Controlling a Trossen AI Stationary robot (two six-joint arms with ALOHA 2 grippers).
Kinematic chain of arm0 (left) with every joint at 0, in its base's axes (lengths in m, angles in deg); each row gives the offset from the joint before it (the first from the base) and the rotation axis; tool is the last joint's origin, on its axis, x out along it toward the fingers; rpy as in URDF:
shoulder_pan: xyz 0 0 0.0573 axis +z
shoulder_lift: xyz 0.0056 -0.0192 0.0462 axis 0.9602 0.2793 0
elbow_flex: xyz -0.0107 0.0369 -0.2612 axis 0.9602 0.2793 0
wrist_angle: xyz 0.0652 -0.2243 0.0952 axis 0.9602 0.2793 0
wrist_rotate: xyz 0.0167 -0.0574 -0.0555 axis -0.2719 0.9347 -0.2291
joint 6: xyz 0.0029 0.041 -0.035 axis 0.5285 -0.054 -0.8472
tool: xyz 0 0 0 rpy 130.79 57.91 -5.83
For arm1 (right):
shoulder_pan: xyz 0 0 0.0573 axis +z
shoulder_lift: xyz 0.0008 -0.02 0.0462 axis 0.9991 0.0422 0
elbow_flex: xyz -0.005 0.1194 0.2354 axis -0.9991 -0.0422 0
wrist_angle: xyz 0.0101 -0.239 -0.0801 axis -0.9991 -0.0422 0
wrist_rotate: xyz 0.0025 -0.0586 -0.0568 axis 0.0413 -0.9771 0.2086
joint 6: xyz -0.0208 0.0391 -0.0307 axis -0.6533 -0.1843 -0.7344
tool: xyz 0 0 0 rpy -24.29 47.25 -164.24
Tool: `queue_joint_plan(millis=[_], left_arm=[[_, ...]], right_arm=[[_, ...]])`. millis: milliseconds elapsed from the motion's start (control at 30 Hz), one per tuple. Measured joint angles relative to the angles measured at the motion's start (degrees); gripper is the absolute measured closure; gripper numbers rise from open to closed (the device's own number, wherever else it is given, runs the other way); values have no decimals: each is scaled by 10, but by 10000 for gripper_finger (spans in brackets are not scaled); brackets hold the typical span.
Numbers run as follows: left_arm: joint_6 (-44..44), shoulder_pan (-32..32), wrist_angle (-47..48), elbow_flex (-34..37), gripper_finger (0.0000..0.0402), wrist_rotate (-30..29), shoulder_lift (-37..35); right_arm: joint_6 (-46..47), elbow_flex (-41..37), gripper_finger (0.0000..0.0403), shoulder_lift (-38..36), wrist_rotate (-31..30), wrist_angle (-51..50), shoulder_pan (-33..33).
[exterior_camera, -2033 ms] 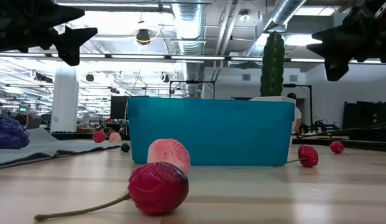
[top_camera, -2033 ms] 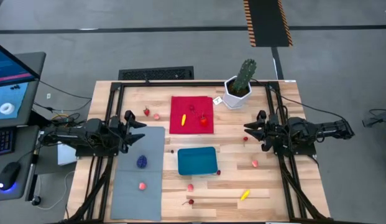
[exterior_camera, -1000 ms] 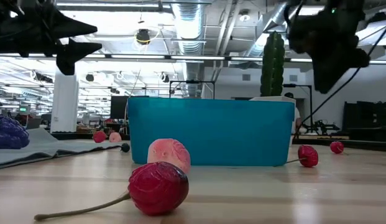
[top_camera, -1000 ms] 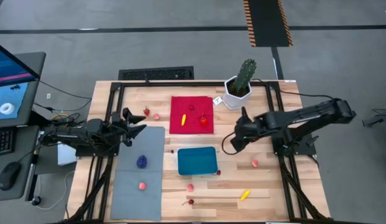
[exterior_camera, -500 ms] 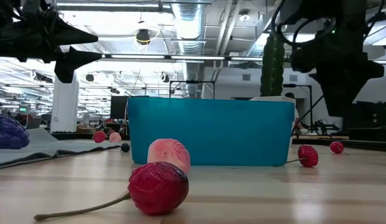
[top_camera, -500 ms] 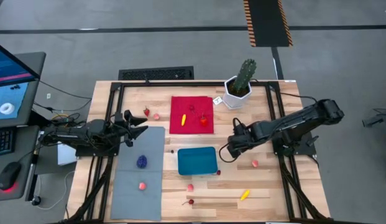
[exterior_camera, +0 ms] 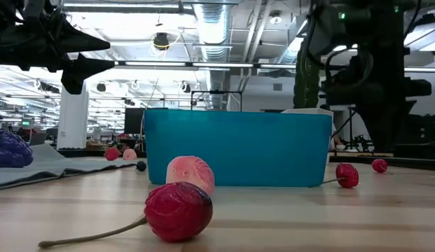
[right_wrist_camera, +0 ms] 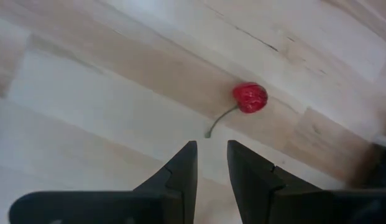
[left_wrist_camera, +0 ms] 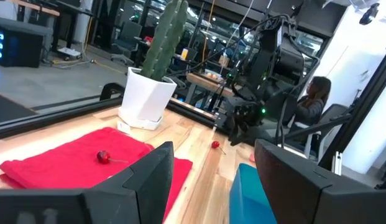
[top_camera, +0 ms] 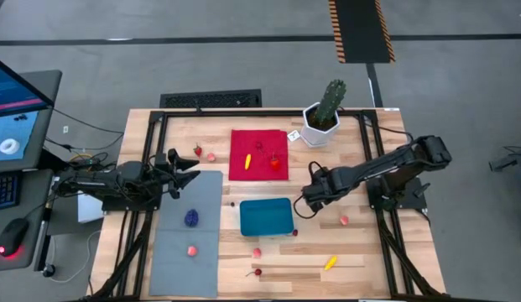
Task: Pick and placing Produce into tupperware
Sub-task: Put the cherry into the blue bin
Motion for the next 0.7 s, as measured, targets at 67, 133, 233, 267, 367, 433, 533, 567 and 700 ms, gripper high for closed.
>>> queue_joint_plan(millis=[67, 133, 233, 267, 367, 433, 533, 567, 700], left_arm=[[0, 0, 0, 0, 187, 0, 0], [0, 0, 0, 0, 187, 1, 0], [0, 0, 3, 0, 187, 4, 0], [0, 0, 3, 0, 187, 5, 0], [-4, 0, 3, 0, 187, 8, 0], [-5, 0, 4, 0, 187, 9, 0], [-5, 0, 4, 0, 187, 16, 0], [-5, 0, 4, 0, 187, 17, 0], [-5, 0, 6, 0, 187, 18, 0]], right_arm=[[-2, 0, 292, 13, 3, -1, -2], [-2, 0, 292, 28, 7, 0, -2], [-5, 0, 292, 45, 7, 5, -2], [-9, 0, 292, 49, 6, 4, -2], [-14, 0, 292, 62, 5, 6, -4], [-18, 0, 292, 66, 5, 9, -8], [-30, 0, 292, 73, -2, 12, -15], [-32, 0, 292, 72, -7, 13, -18], [-48, 0, 292, 78, -12, 21, -31]])
